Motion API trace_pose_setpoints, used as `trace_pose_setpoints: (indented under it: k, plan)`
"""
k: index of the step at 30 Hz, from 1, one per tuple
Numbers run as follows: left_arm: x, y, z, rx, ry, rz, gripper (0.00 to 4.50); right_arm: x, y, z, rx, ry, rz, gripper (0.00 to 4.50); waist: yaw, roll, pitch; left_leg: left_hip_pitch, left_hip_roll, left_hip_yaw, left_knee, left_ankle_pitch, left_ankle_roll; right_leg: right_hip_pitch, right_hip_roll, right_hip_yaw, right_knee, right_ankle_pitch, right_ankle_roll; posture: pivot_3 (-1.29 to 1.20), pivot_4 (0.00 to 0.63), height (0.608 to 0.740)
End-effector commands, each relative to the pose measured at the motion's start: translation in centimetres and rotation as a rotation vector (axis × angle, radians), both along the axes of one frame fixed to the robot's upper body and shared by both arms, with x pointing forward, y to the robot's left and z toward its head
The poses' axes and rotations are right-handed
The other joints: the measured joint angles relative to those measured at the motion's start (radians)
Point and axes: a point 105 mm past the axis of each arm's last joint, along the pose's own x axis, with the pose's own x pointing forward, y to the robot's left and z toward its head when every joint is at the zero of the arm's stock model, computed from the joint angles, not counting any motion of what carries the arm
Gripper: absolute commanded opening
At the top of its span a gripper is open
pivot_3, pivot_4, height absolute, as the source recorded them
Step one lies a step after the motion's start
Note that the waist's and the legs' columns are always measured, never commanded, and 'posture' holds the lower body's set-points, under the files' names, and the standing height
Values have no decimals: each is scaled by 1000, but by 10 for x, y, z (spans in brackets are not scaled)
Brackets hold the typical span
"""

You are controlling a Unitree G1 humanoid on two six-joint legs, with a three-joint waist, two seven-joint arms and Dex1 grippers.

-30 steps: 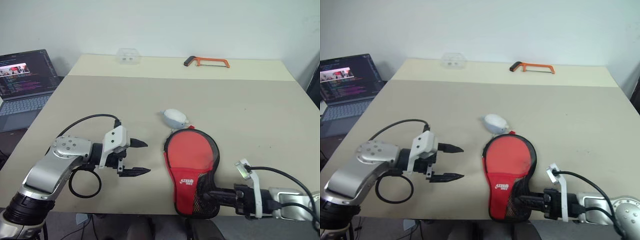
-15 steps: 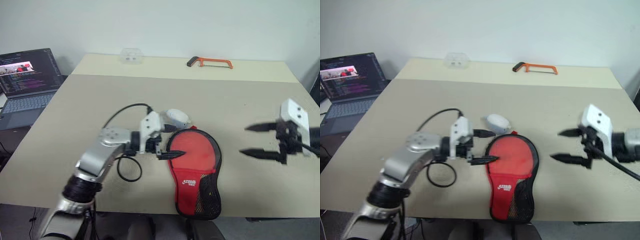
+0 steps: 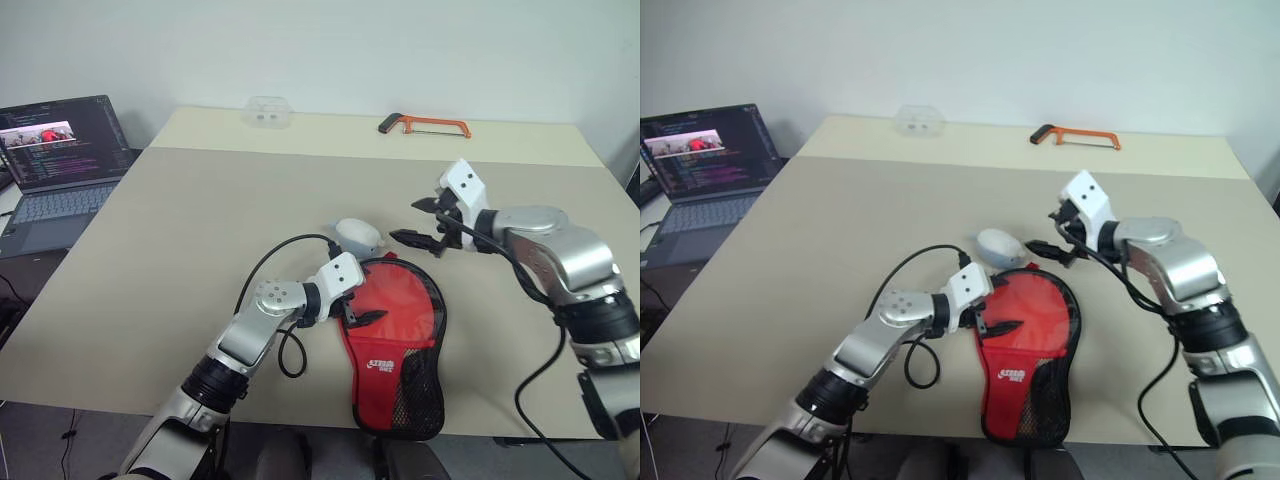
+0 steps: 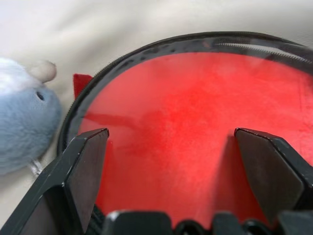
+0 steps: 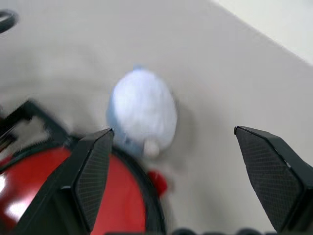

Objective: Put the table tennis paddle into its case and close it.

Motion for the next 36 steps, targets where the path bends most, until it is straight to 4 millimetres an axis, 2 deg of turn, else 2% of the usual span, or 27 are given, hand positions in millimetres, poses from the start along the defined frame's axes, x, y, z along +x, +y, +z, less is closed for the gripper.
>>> trace_pose_setpoints:
  k: [1,6,10,15,18,20,23,28,31,36]
  plan:
    - [-1,5,-24,66,62,46,4500,15,16,11,17,-45,-3,4297,-1,1,-1,1,0,0,0,0,0,0,0,0,0,0,0,0,150,740]
    - [-8,-7,-9,-36,81,20,4500,21,28,2,47,8,5,4297,3,1,-2,0,0,-1,0,0,0,1,0,-1,1,0,0,0,150,740]
    - [-12,-4,4,-98,104,24,4500,13,30,4,81,35,48,4297,2,1,-2,-1,0,0,0,0,0,-1,0,-1,0,0,0,0,150,740]
    - [-6,20,43,-216,84,56,4500,7,8,33,222,42,24,4297,-1,2,-1,-1,1,0,0,0,0,-2,0,-1,1,0,0,0,150,740]
    - [-1,34,64,-267,72,63,4500,-7,-8,34,240,63,21,4297,2,2,-1,-2,1,0,-1,0,0,-2,0,-1,0,0,0,0,150,740]
    - [6,42,71,-270,53,87,4500,-23,-14,24,226,106,45,4297,3,2,-1,-2,1,-1,-1,0,0,-1,0,-2,-1,0,0,0,150,740]
    - [16,47,77,-255,27,103,4500,-47,-18,-4,179,187,82,4297,2,2,-1,-2,0,-1,-1,0,0,-1,0,-1,-2,0,0,0,150,740]
    - [35,41,90,-258,-4,77,4500,-74,-4,-40,170,255,119,4297,-5,2,-1,-2,-1,-1,-1,0,0,-1,1,-1,-1,0,0,0,150,740]
    - [51,33,93,-228,-22,59,4500,-79,10,-61,171,256,121,4297,-4,1,-1,-2,-2,-2,-1,0,0,-1,2,-2,-1,0,0,0,150,740]
    - [80,34,87,-147,-48,111,4500,-78,20,-79,149,226,111,4297,-3,1,-1,-2,-3,-1,-1,0,0,-2,1,-1,-1,0,0,0,150,740]
